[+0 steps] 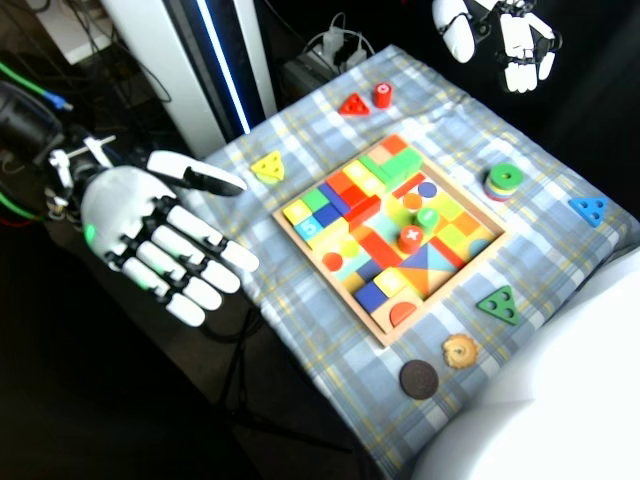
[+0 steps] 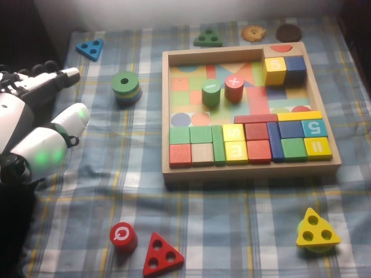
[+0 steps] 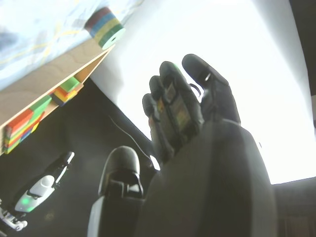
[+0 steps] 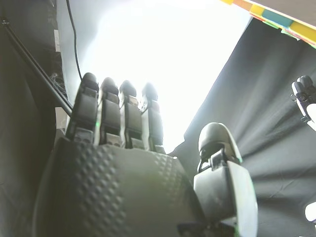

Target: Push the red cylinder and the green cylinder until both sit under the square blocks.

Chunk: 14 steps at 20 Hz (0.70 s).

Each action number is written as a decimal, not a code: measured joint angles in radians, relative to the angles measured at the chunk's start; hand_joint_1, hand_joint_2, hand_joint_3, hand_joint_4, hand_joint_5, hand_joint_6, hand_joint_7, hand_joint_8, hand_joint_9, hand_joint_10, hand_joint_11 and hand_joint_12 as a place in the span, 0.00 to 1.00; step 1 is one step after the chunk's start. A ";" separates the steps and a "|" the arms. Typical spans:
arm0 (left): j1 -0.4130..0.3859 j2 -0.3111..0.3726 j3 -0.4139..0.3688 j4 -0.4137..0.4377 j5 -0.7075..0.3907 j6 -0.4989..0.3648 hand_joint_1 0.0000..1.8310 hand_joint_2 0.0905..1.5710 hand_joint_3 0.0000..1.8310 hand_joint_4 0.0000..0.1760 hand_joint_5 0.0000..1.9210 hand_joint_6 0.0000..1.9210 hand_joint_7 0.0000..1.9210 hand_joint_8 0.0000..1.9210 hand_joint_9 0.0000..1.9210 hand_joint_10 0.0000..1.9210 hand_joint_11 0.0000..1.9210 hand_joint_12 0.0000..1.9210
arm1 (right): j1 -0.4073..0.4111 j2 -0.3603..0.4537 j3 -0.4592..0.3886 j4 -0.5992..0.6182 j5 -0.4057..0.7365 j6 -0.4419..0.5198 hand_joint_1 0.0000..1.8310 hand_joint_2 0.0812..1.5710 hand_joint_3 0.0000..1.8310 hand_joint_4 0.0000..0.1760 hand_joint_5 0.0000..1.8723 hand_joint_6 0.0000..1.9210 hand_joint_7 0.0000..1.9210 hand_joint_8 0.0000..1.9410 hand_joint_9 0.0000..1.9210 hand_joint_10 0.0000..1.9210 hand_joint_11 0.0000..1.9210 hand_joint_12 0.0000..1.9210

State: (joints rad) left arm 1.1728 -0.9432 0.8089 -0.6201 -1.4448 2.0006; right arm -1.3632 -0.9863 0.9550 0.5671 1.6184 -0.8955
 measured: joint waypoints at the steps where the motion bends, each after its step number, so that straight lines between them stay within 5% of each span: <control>1: 0.000 0.000 0.000 0.000 0.001 0.000 0.04 0.91 0.00 0.07 0.24 0.00 0.25 0.00 0.24 0.01 0.00 0.53 | 0.000 0.000 0.000 -0.001 0.000 0.000 0.03 0.82 0.00 0.06 0.19 0.00 0.18 0.00 0.12 0.00 0.03 0.09; 5: 0.000 0.000 0.000 -0.003 -0.002 0.000 0.04 0.90 0.00 0.10 0.25 0.00 0.26 0.00 0.25 0.00 0.00 0.52 | 0.000 0.000 0.000 -0.001 0.000 0.000 0.02 0.82 0.00 0.19 0.19 0.00 0.18 0.00 0.10 0.00 0.02 0.07; 7: 0.000 0.000 0.000 -0.004 -0.003 0.000 0.06 0.91 0.00 0.14 0.23 0.00 0.25 0.00 0.24 0.00 0.00 0.50 | 0.000 0.000 0.000 -0.001 0.000 0.000 0.00 0.81 0.00 0.15 0.19 0.00 0.17 0.00 0.11 0.00 0.02 0.07; 8: 0.000 0.000 0.000 -0.004 -0.002 0.000 0.06 0.91 0.00 0.15 0.23 0.00 0.25 0.00 0.24 0.00 0.00 0.49 | 0.000 0.000 0.000 -0.003 0.000 0.000 0.00 0.81 0.00 0.04 0.18 0.00 0.16 0.00 0.10 0.00 0.00 0.06; 9: 0.000 0.000 0.000 -0.004 0.000 0.000 0.06 0.90 0.00 0.07 0.24 0.00 0.25 0.00 0.24 0.00 0.00 0.50 | 0.000 0.012 0.002 -0.022 -0.012 0.004 0.00 0.83 0.00 0.03 0.19 0.00 0.16 0.00 0.08 0.00 0.00 0.04; 12: 0.000 0.000 0.000 -0.001 0.017 0.000 0.00 0.87 0.00 0.24 0.24 0.00 0.24 0.00 0.25 0.00 0.00 0.48 | 0.047 0.052 0.041 -0.123 -0.069 0.048 0.04 0.82 0.00 0.39 0.21 0.01 0.13 0.00 0.04 0.00 0.00 0.00; 14: 0.000 0.000 0.000 -0.001 0.024 0.000 0.00 0.87 0.00 0.14 0.25 0.00 0.24 0.00 0.25 0.00 0.00 0.47 | 0.098 0.068 0.094 -0.212 -0.125 0.137 0.06 0.81 0.00 0.40 0.23 0.01 0.11 0.00 0.01 0.00 0.00 0.00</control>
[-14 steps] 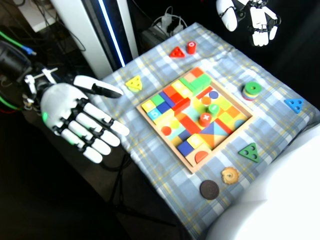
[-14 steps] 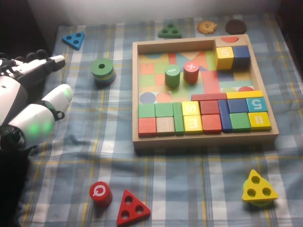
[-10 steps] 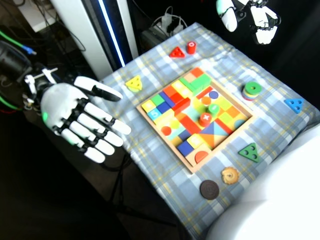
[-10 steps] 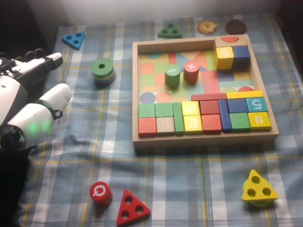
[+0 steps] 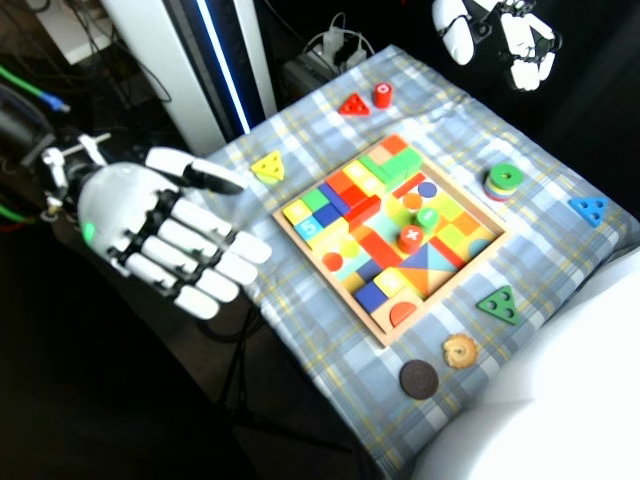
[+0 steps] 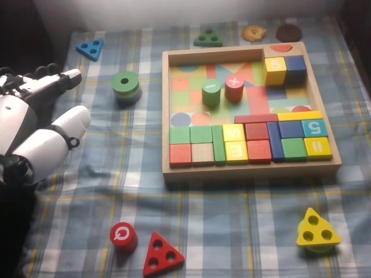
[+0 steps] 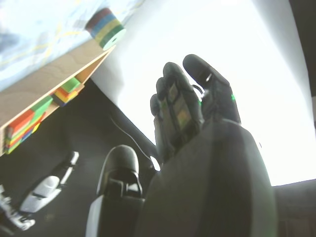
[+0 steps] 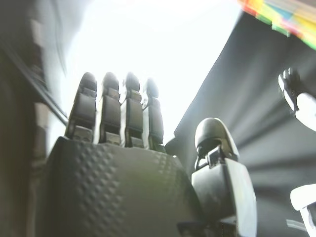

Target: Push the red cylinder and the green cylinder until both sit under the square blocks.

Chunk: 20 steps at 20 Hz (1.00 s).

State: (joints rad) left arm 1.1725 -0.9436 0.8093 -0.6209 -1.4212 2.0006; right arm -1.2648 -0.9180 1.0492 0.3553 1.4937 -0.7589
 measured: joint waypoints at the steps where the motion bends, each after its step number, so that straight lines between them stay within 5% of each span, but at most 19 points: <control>1: 0.000 0.000 0.000 -0.003 0.001 0.000 0.02 0.88 0.00 0.12 0.26 0.00 0.25 0.00 0.25 0.00 0.00 0.49 | 0.020 0.001 0.019 -0.033 -0.031 0.027 0.03 0.81 0.00 0.48 0.23 0.01 0.08 0.00 0.00 0.00 0.00 0.00; 2: 0.000 0.000 0.000 -0.001 0.001 0.000 0.03 0.89 0.00 0.17 0.26 0.00 0.26 0.00 0.26 0.00 0.00 0.52 | 0.052 0.000 0.051 -0.085 -0.082 0.070 0.02 0.81 0.00 0.41 0.24 0.01 0.06 0.00 0.00 0.00 0.00 0.00; 5: 0.000 -0.001 0.001 0.001 0.010 0.000 0.02 0.90 0.00 0.12 0.27 0.00 0.27 0.00 0.27 0.00 0.00 0.54 | 0.189 0.000 0.133 -0.258 -0.240 0.155 0.05 0.78 0.00 0.09 0.28 0.01 0.04 0.00 0.00 0.00 0.00 0.00; 7: 0.000 -0.002 0.003 0.001 0.017 0.000 0.02 0.89 0.00 0.06 0.26 0.00 0.26 0.00 0.27 0.00 0.00 0.53 | 0.283 -0.001 0.171 -0.349 -0.343 0.159 0.02 0.80 0.00 0.00 0.26 0.00 0.04 0.01 0.00 0.00 0.00 0.00; 9: 0.000 -0.007 0.010 0.000 0.016 0.000 0.03 0.89 0.00 0.11 0.27 0.00 0.27 0.00 0.28 0.00 0.00 0.56 | 0.380 -0.027 0.230 -0.474 -0.460 0.194 0.02 0.79 0.00 0.54 0.24 0.00 0.02 0.00 0.00 0.00 0.00 0.00; 11: 0.000 -0.008 0.011 0.002 0.022 0.000 0.06 0.90 0.00 0.10 0.26 0.00 0.27 0.00 0.28 0.00 0.00 0.56 | 0.460 -0.099 0.327 -0.624 -0.584 0.330 0.02 0.75 0.00 0.35 0.23 0.00 0.01 0.00 0.00 0.00 0.00 0.00; 15: 0.000 -0.015 0.011 -0.004 0.023 0.000 0.03 0.90 0.00 0.11 0.26 0.00 0.27 0.00 0.28 0.00 0.00 0.58 | 0.525 -0.188 0.416 -0.787 -0.698 0.443 0.00 0.76 0.00 0.38 0.19 0.00 0.00 0.00 0.00 0.00 0.00 0.00; 16: 0.000 -0.018 0.011 0.000 0.024 0.000 0.01 0.90 0.00 0.14 0.26 0.00 0.27 0.00 0.28 0.00 0.00 0.56 | 0.539 -0.213 0.438 -0.811 -0.718 0.449 0.00 0.71 0.00 0.19 0.16 0.00 0.00 0.00 0.00 0.00 0.00 0.00; 19: 0.000 -0.018 0.011 0.000 0.023 0.000 0.00 0.91 0.00 0.16 0.25 0.00 0.26 0.00 0.27 0.00 0.00 0.55 | 0.545 -0.236 0.457 -0.843 -0.737 0.468 0.00 0.67 0.00 0.31 0.15 0.00 0.00 0.00 0.00 0.00 0.00 0.00; 20: 0.000 -0.018 0.011 0.000 0.023 0.000 0.01 0.90 0.00 0.14 0.25 0.00 0.26 0.00 0.28 0.00 0.00 0.55 | 0.545 -0.243 0.463 -0.856 -0.745 0.472 0.00 0.67 0.00 0.17 0.16 0.00 0.00 0.00 0.00 0.00 0.00 0.00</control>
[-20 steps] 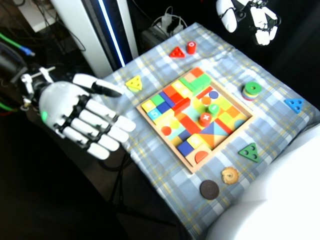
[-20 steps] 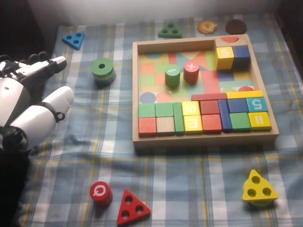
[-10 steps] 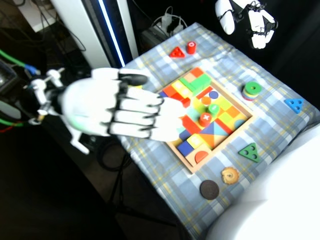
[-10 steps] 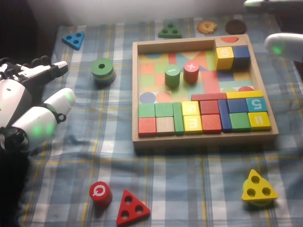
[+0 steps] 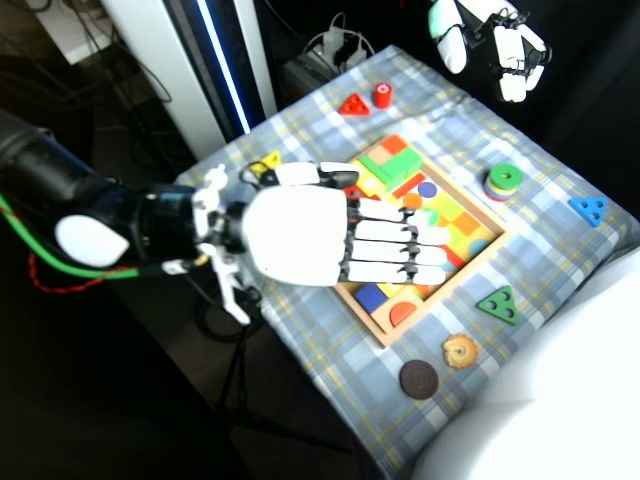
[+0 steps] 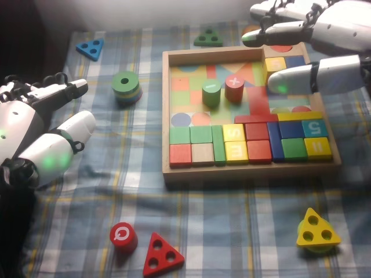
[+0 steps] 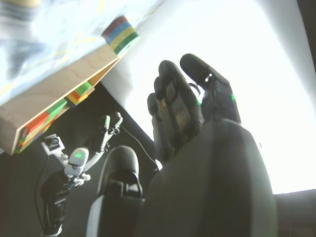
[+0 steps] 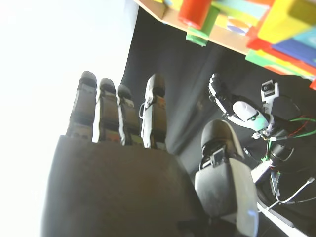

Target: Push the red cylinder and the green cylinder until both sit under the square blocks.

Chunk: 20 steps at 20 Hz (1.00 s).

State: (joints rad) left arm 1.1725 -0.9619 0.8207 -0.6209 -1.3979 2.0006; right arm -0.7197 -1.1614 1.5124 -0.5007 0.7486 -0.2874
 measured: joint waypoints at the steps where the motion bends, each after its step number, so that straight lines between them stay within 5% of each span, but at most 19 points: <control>1: 0.000 0.000 0.000 0.000 0.000 0.000 0.03 0.91 0.00 0.13 0.25 0.00 0.26 0.00 0.27 0.00 0.00 0.53 | 0.000 -0.008 0.002 -0.012 -0.014 0.002 0.00 0.68 0.00 0.11 0.17 0.01 0.00 0.00 0.00 0.00 0.00 0.00; 2: -0.003 0.000 0.000 0.000 0.002 0.000 0.02 0.91 0.00 0.13 0.25 0.00 0.26 0.00 0.28 0.00 0.00 0.54 | 0.000 -0.014 0.003 -0.018 -0.016 0.003 0.00 0.66 0.00 0.16 0.17 0.00 0.00 0.00 0.00 0.00 0.00 0.00; 3: -0.006 0.000 0.000 0.000 0.002 0.000 0.01 0.91 0.00 0.12 0.25 0.00 0.26 0.00 0.27 0.00 0.00 0.55 | 0.000 -0.021 0.006 -0.020 -0.016 0.003 0.00 0.65 0.00 0.07 0.18 0.00 0.00 0.00 0.00 0.00 0.00 0.00; 4: -0.006 0.000 0.000 0.001 0.002 0.000 0.03 0.91 0.00 0.10 0.25 0.00 0.26 0.00 0.27 0.00 0.00 0.55 | 0.000 -0.024 0.008 -0.021 -0.016 0.003 0.00 0.64 0.00 0.08 0.19 0.01 0.00 0.00 0.00 0.00 0.00 0.00; 6: -0.006 0.000 0.002 -0.003 0.004 0.000 0.01 0.90 0.00 0.07 0.25 0.00 0.26 0.00 0.28 0.00 0.00 0.55 | 0.006 -0.027 0.009 -0.027 -0.021 0.005 0.00 0.65 0.00 0.26 0.20 0.01 0.00 0.00 0.00 0.00 0.00 0.00; 10: -0.007 0.000 0.002 0.000 0.006 0.000 0.01 0.90 0.00 0.11 0.25 0.00 0.25 0.00 0.27 0.00 0.00 0.53 | 0.006 -0.044 0.015 -0.047 -0.029 0.015 0.00 0.66 0.00 0.23 0.24 0.01 0.02 0.01 0.00 0.00 0.00 0.00; 12: -0.007 0.000 0.002 -0.002 0.009 0.000 0.01 0.90 0.00 0.03 0.26 0.00 0.26 0.00 0.27 0.00 0.00 0.55 | 0.006 -0.051 0.021 -0.054 -0.031 0.018 0.00 0.67 0.01 0.26 0.25 0.00 0.07 0.01 0.00 0.00 0.00 0.00; 14: -0.007 0.000 0.002 -0.004 0.012 0.000 0.01 0.90 0.00 0.14 0.26 0.00 0.27 0.00 0.28 0.00 0.00 0.56 | 0.006 -0.058 0.027 -0.064 -0.036 0.023 0.00 0.68 0.00 0.45 0.24 0.00 0.03 0.00 0.00 0.00 0.00 0.00; 15: -0.007 0.000 0.002 -0.004 0.014 0.000 0.01 0.91 0.00 0.07 0.26 0.00 0.27 0.00 0.27 0.00 0.00 0.55 | 0.006 -0.064 0.034 -0.066 -0.037 0.027 0.00 0.66 0.00 0.52 0.26 0.01 0.01 0.00 0.00 0.00 0.00 0.00; 17: -0.007 0.000 0.002 -0.002 0.016 0.000 0.00 0.91 0.00 0.17 0.26 0.00 0.26 0.00 0.27 0.00 0.00 0.54 | 0.006 -0.077 0.047 -0.073 -0.044 0.042 0.00 0.65 0.00 0.47 0.28 0.00 0.00 0.00 0.00 0.00 0.00 0.00; 20: -0.007 0.000 0.002 -0.004 0.015 0.000 0.01 0.92 0.00 0.07 0.26 0.00 0.27 0.00 0.28 0.01 0.00 0.57 | 0.006 -0.084 0.056 -0.088 -0.052 0.046 0.00 0.65 0.00 0.49 0.27 0.00 0.00 0.00 0.00 0.00 0.00 0.00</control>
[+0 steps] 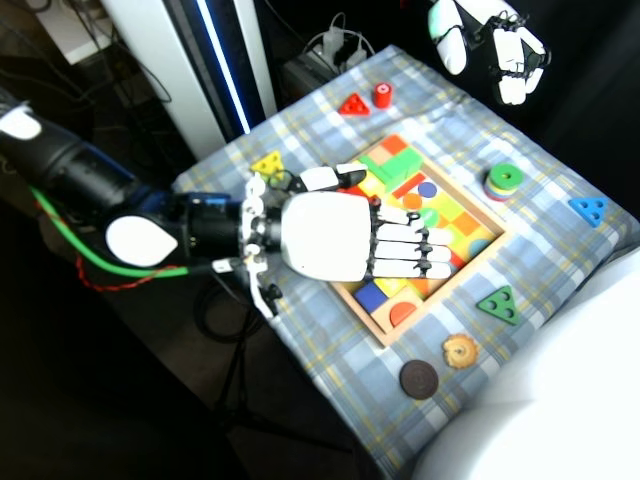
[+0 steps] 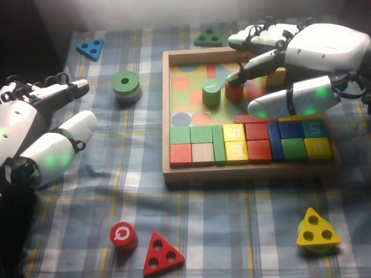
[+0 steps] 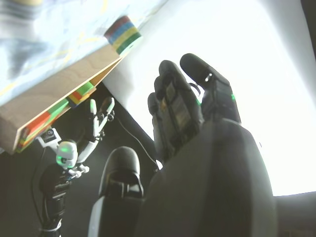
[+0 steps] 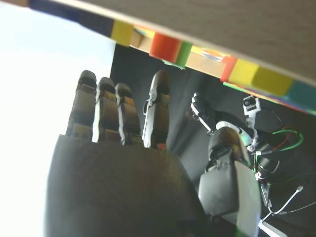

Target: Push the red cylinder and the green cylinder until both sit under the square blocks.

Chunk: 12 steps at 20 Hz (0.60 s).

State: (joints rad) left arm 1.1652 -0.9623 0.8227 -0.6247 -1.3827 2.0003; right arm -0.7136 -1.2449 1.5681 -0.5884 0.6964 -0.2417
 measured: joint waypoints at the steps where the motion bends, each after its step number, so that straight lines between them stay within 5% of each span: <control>1: 0.000 0.000 0.000 0.000 0.000 0.000 0.01 0.92 0.00 0.10 0.26 0.00 0.26 0.00 0.27 0.00 0.00 0.55 | 0.000 -0.001 0.004 0.000 -0.006 0.000 0.00 0.70 0.01 0.24 0.27 0.00 0.00 0.00 0.00 0.00 0.00 0.00; 4: 0.000 0.000 0.000 -0.001 0.000 0.000 0.00 0.91 0.00 0.05 0.26 0.00 0.26 0.00 0.27 0.00 0.00 0.56 | -0.003 -0.002 0.007 0.002 -0.014 0.001 0.00 0.72 0.00 0.31 0.25 0.00 0.00 0.00 0.00 0.00 0.00 0.00; 6: 0.000 0.000 0.000 -0.003 0.000 0.000 0.02 0.91 0.00 0.02 0.26 0.00 0.26 0.00 0.27 0.00 0.00 0.56 | -0.003 -0.002 0.007 -0.006 -0.025 0.002 0.00 0.70 0.00 0.06 0.25 0.00 0.00 0.00 0.00 0.00 0.00 0.00; 8: 0.000 0.000 0.000 -0.004 0.000 0.000 0.01 0.92 0.00 0.11 0.25 0.00 0.25 0.00 0.26 0.00 0.00 0.52 | -0.003 -0.002 0.007 -0.007 -0.025 0.003 0.00 0.69 0.00 0.23 0.26 0.00 0.00 0.00 0.00 0.00 0.00 0.00; 10: 0.000 0.000 -0.001 -0.005 0.001 0.000 0.02 0.92 0.00 0.04 0.25 0.00 0.25 0.00 0.26 0.00 0.00 0.53 | -0.008 -0.002 0.006 -0.007 -0.025 0.030 0.00 0.68 0.00 0.22 0.24 0.00 0.00 0.00 0.00 0.00 0.00 0.00; 12: 0.000 0.000 -0.001 -0.005 0.000 0.000 0.02 0.92 0.00 0.07 0.25 0.00 0.25 0.00 0.27 0.00 0.00 0.52 | -0.014 0.005 -0.004 -0.007 -0.026 0.058 0.00 0.67 0.00 0.06 0.25 0.00 0.01 0.00 0.00 0.00 0.00 0.00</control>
State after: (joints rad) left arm 1.1652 -0.9623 0.8215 -0.6296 -1.3823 2.0003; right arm -0.7280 -1.2404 1.5639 -0.5957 0.6708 -0.1841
